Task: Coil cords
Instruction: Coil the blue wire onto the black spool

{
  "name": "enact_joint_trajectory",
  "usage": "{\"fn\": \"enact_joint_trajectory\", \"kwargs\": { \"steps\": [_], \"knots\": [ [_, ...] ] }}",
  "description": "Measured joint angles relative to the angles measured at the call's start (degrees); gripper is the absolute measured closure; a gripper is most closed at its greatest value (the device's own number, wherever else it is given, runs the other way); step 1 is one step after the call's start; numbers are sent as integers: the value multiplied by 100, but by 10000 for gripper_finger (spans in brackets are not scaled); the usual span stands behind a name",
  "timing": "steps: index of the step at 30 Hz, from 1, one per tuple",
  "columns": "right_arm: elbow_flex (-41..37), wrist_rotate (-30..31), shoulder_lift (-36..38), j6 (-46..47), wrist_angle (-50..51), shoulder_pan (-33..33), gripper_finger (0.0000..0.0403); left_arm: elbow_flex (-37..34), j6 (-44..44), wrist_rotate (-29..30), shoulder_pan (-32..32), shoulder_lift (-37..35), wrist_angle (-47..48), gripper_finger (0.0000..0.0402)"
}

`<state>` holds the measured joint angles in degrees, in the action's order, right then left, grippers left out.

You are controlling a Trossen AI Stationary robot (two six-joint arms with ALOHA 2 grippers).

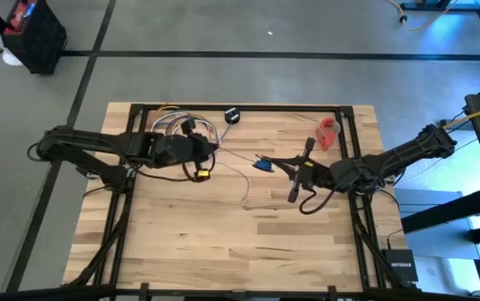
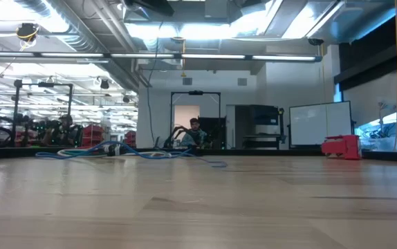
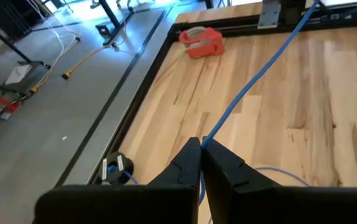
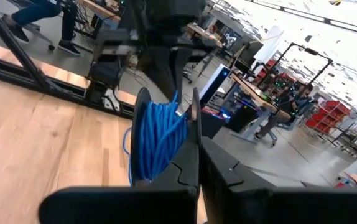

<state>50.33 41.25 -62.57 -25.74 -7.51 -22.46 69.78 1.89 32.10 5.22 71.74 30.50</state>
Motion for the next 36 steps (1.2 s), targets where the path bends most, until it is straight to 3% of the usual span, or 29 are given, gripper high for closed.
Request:
{"fn": "enact_joint_trajectory", "kwargs": {
  "steps": [5, 10, 16, 22, 36],
  "knots": [
    [0, 93, -92, 19, 210, 5, 400, 0, -107, -84, -23, -49, -168, 400],
    [0, 225, -381, 26, 354, 288, 400, 0, -278, -330, 235, -49, -1109, 399],
    [2, 114, -912, 138, -249, 767, 400, 0, 50, -340, 429, 214, -2062, 399],
    [4, -194, -1270, 589, -385, 1056, 400, -4, 238, -330, 416, 357, -2444, 398],
    [2, -658, -1425, 1072, -1560, 1547, 400, -2, 302, -327, 645, 797, -3190, 397]
  ]
}}
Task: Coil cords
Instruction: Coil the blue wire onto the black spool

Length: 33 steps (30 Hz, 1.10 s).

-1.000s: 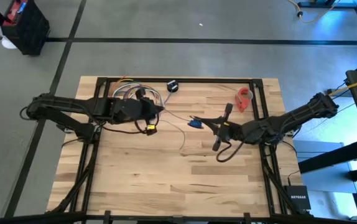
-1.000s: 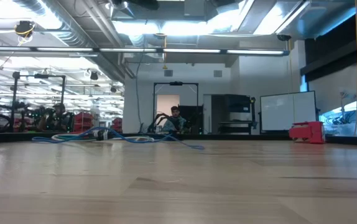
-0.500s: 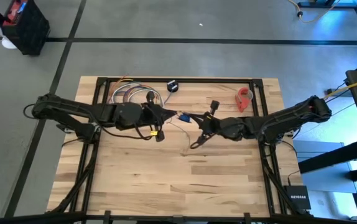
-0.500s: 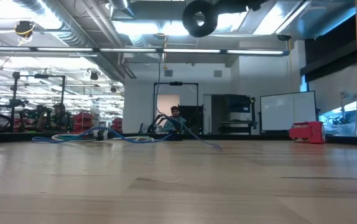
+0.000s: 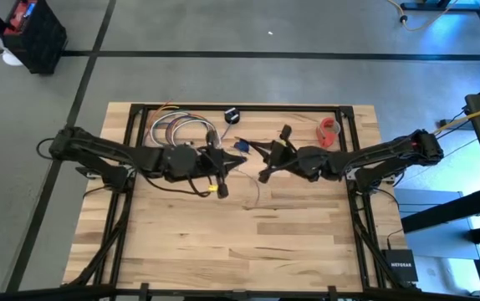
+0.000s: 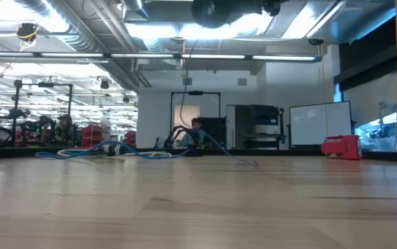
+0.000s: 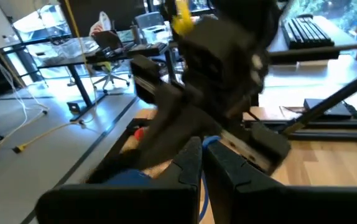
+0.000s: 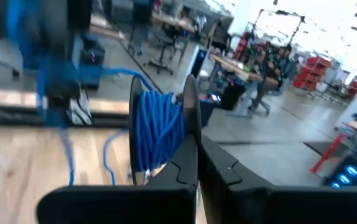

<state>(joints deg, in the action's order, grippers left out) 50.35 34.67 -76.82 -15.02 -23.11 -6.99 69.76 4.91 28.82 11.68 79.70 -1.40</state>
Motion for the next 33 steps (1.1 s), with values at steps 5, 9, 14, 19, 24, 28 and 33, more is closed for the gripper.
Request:
{"fn": "enact_joint_trajectory", "kwargs": {
  "steps": [5, 9, 14, 19, 24, 28, 33],
  "knots": [
    [-4, -289, 0, -42, -433, 34, 400, 0, 182, 18, -22, 398, -432, 397],
    [-15, -435, 0, -73, -595, 27, 400, 10, 258, 50, -65, 614, -617, 396],
    [8, -627, 0, -91, -672, 31, 400, 17, 263, 78, -161, 794, -607, 396],
    [76, -884, 4, -86, -725, 29, 400, 20, 364, 65, -170, 724, -582, 396],
    [111, -973, -21, -132, -468, 24, 400, -2, 754, 219, -68, 477, -925, 396],
    [122, -1241, -83, -58, -399, 22, 400, 9, 899, 306, -149, 439, -1234, 396],
    [107, -1182, -71, -23, -365, 22, 400, 9, 737, 340, -226, 507, -821, 396]
  ]
}}
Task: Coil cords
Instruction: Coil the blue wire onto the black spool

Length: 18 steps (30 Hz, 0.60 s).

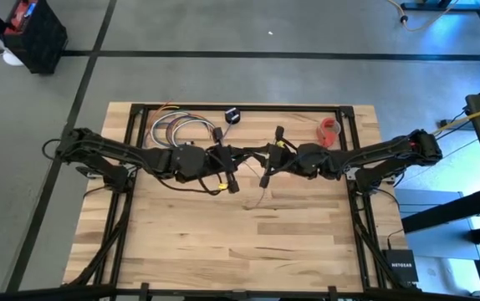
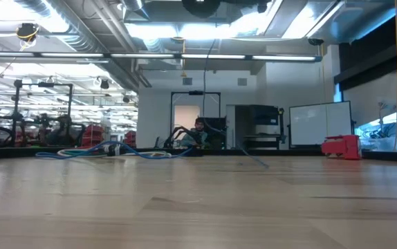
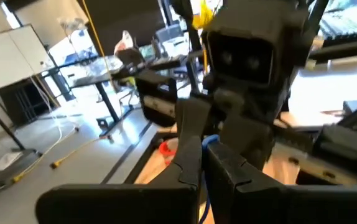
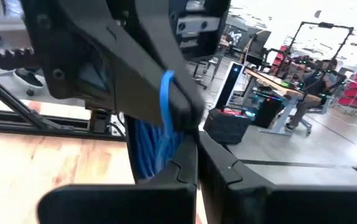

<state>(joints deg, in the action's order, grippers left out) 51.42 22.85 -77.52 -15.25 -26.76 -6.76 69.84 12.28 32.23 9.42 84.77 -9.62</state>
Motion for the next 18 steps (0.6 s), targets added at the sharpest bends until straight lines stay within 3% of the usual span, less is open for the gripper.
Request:
{"fn": "enact_joint_trajectory", "kwargs": {
  "steps": [18],
  "knots": [
    [89, 379, 166, -248, -129, -2, 400, 219, 319, -14, 360, 4, 26, 386]
  ]
}}
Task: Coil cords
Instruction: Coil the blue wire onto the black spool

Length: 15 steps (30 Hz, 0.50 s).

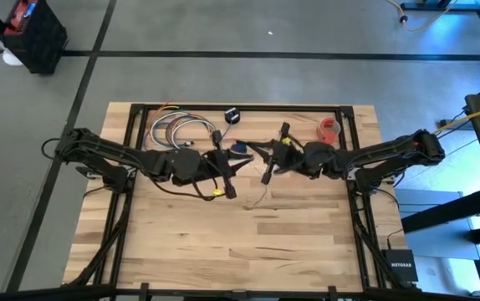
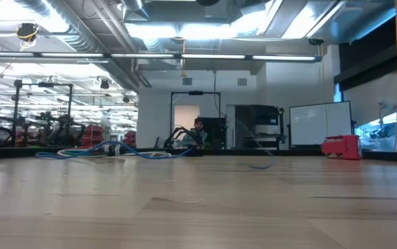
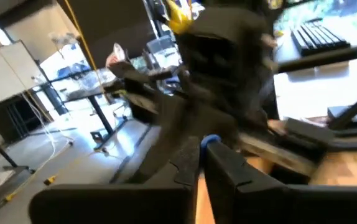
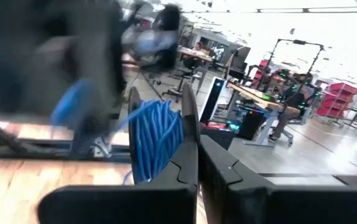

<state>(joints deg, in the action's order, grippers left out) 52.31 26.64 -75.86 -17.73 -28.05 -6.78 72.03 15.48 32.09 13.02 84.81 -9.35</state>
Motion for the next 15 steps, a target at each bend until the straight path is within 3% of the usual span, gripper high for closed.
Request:
{"fn": "enact_joint_trajectory", "kwargs": {
  "steps": [9, 15],
  "knots": [
    [9, 35, 12, -40, 50, 13, 400, -15, -166, -42, -132, 90, 339, 280],
    [9, 1, 10, -50, -355, 10, 400, -13, -235, -30, -17, 291, 379, 244]
  ]
}}
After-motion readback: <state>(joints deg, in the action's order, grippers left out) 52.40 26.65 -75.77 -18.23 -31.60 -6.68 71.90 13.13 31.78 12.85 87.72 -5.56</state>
